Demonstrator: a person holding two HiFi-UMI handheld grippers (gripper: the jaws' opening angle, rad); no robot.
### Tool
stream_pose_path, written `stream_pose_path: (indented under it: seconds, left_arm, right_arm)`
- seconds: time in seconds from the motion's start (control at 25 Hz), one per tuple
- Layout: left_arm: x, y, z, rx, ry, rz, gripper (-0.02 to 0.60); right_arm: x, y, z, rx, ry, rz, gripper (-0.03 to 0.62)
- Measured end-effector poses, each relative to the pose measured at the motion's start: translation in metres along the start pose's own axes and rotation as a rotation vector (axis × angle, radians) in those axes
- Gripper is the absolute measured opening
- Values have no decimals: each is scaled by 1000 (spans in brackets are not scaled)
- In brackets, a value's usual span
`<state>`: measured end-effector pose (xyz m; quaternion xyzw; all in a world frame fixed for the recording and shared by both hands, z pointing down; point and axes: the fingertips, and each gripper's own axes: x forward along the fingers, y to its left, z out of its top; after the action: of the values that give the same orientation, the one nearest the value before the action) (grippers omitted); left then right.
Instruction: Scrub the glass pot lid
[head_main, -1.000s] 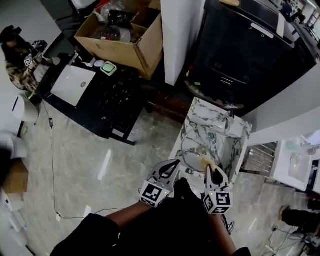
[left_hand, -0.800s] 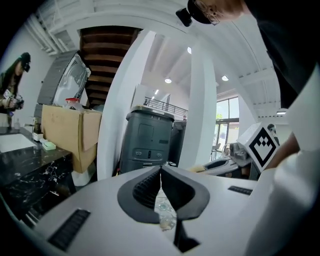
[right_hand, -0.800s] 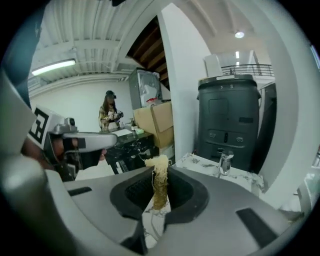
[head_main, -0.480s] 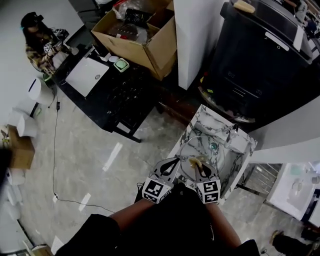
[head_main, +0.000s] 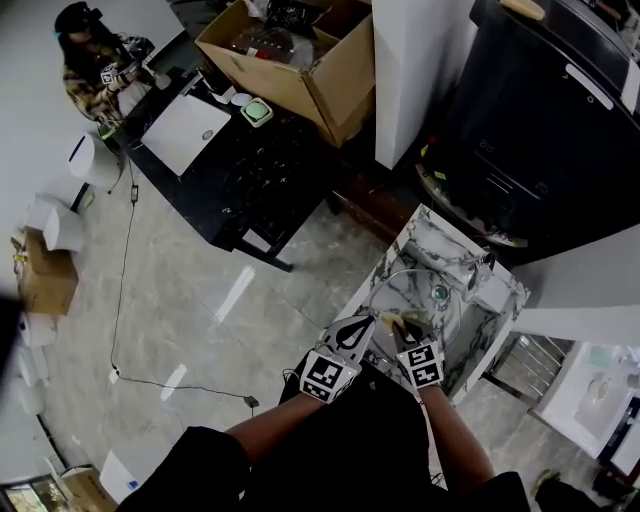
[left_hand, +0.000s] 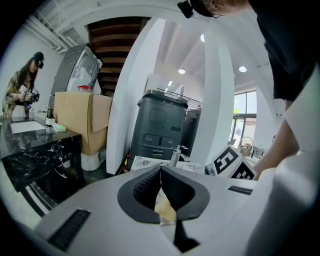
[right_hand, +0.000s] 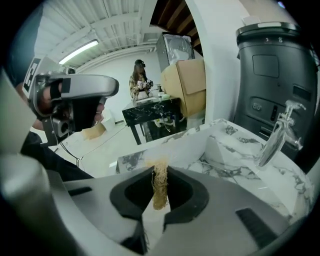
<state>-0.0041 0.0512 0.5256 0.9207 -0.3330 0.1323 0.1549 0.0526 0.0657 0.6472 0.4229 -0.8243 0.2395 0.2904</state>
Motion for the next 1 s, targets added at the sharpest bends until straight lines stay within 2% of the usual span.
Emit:
stream_pose_path:
  seconds: [0.24, 0.52, 0.8, 1.0]
  left_arm:
    - [16, 9, -18, -5, 32, 29, 17]
    - [29, 16, -22, 34, 38, 24, 17]
    - [33, 21, -27, 15, 44, 45, 17]
    - [32, 23, -31, 4, 54, 61, 17]
  right_arm:
    - [37, -2, -28, -62, 94, 65, 60]
    - [72, -7, -57, -108, 174, 134, 60]
    - [95, -12, -76, -126, 220, 159, 60]
    - [100, -19, -79, -105, 232, 144, 60]
